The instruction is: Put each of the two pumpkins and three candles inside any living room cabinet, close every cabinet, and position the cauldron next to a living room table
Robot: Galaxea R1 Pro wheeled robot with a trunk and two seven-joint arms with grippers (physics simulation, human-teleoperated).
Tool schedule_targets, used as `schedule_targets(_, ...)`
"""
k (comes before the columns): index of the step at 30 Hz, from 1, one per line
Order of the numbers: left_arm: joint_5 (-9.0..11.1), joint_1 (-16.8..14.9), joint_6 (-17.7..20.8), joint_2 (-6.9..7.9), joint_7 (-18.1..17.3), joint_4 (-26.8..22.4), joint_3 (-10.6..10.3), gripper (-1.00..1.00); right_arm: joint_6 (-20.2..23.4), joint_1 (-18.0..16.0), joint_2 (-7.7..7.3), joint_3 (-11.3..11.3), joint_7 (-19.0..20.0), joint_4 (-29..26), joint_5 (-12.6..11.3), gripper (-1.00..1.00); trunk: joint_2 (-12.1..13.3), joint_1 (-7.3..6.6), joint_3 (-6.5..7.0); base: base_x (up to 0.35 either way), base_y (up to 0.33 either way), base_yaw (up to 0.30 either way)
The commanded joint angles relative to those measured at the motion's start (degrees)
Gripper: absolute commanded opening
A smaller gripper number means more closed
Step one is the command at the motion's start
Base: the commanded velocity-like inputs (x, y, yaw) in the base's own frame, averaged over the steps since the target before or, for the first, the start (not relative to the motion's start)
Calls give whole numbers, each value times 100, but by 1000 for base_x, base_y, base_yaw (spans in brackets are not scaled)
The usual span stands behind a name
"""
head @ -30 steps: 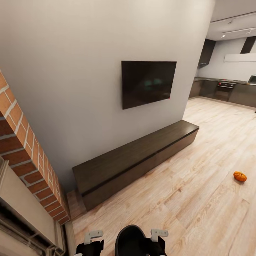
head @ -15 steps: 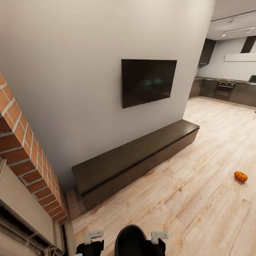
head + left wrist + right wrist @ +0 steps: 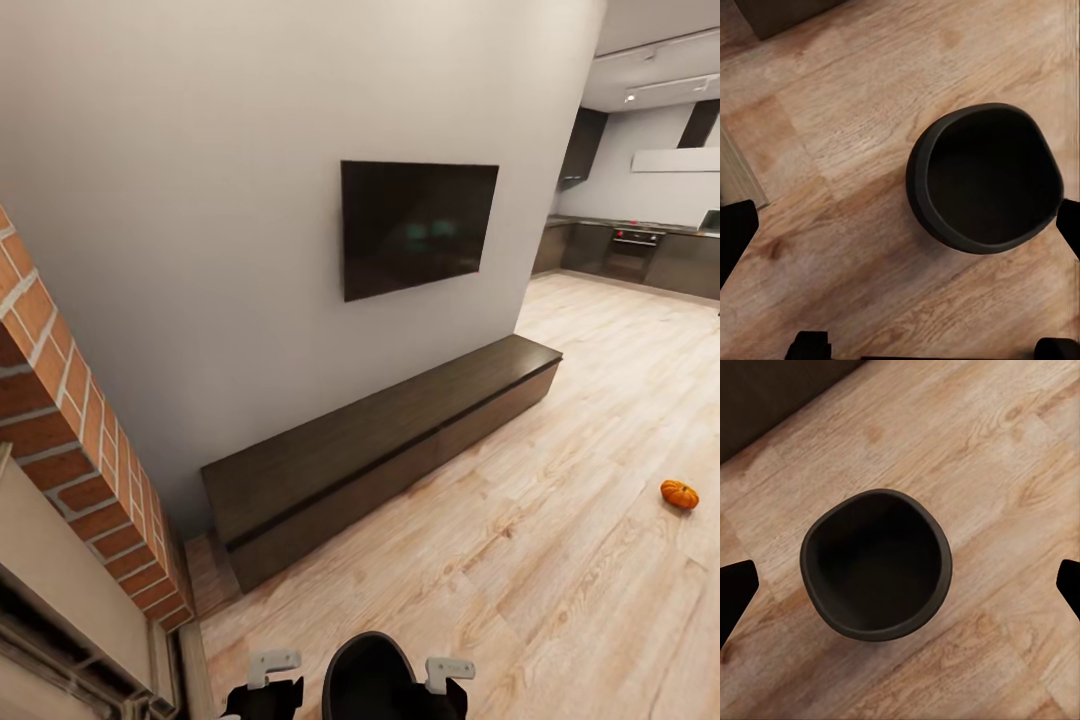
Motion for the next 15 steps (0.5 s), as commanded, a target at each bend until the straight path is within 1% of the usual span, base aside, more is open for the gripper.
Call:
schedule_targets(1, 64, 0, 27, -9, 45, -11, -74, 100, -18, -5, -4, 38, -43, 3, -60, 100, -46, 23, -25, 0, 0, 0)
schedule_targets(4, 70, 0, 31, -25, -16, -10, -155, 100, -18, -5, -4, 38, -42, 6, -60, 100, -167, 89, -79, 0, 0, 0)
schedule_targets(5, 74, -2, 32, -26, -117, -11, -174, 100, -18, -5, -4, 38, -42, 6, -60, 100, -207, 111, -97, 0, 0, 0)
schedule_targets(7, 82, -1, 32, -25, -429, -14, -191, 100, -19, -5, -5, 38, -42, 10, -60, 100, -287, 155, -133, 0, 0, 0)
schedule_targets(10, 92, -3, 29, -18, -687, -15, -195, 100, -19, -5, -6, 38, -42, 13, -60, 100, -407, 221, -187, 0, 0, 0)
schedule_targets(14, 93, -1, 20, -20, -793, -12, -194, 100, -19, -5, -6, 38, -42, 22, -60, 100, -568, 309, -259, 0, 0, 0)
schedule_targets(15, 93, -2, 20, -21, -798, -4, -194, 100, -19, -5, -6, 38, -42, 33, -60, 100, -568, 309, -259, 0, 0, 0)
